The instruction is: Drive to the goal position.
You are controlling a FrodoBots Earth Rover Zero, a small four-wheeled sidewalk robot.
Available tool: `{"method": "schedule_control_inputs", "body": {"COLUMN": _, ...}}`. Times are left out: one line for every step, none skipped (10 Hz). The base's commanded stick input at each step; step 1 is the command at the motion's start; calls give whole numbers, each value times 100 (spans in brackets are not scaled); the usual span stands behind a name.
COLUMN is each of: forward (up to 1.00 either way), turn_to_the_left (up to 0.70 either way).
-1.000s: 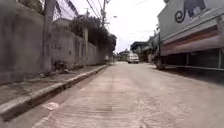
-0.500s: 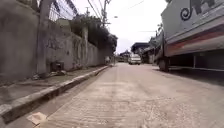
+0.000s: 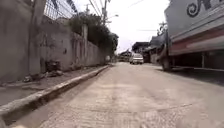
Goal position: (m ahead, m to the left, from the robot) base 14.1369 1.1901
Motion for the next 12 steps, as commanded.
{"method": "schedule_control_inputs", "body": {"forward": 70, "turn_to_the_left": 0}}
{"method": "schedule_control_inputs", "body": {"forward": 70, "turn_to_the_left": 0}}
{"method": "schedule_control_inputs", "body": {"forward": 70, "turn_to_the_left": 0}}
{"method": "schedule_control_inputs", "body": {"forward": 70, "turn_to_the_left": -6}}
{"method": "schedule_control_inputs", "body": {"forward": 70, "turn_to_the_left": -25}}
{"method": "schedule_control_inputs", "body": {"forward": 70, "turn_to_the_left": -35}}
{"method": "schedule_control_inputs", "body": {"forward": 70, "turn_to_the_left": -19}}
{"method": "schedule_control_inputs", "body": {"forward": 70, "turn_to_the_left": -2}}
{"method": "schedule_control_inputs", "body": {"forward": 70, "turn_to_the_left": 0}}
{"method": "schedule_control_inputs", "body": {"forward": 70, "turn_to_the_left": 0}}
{"method": "schedule_control_inputs", "body": {"forward": 70, "turn_to_the_left": 0}}
{"method": "schedule_control_inputs", "body": {"forward": 70, "turn_to_the_left": 0}}
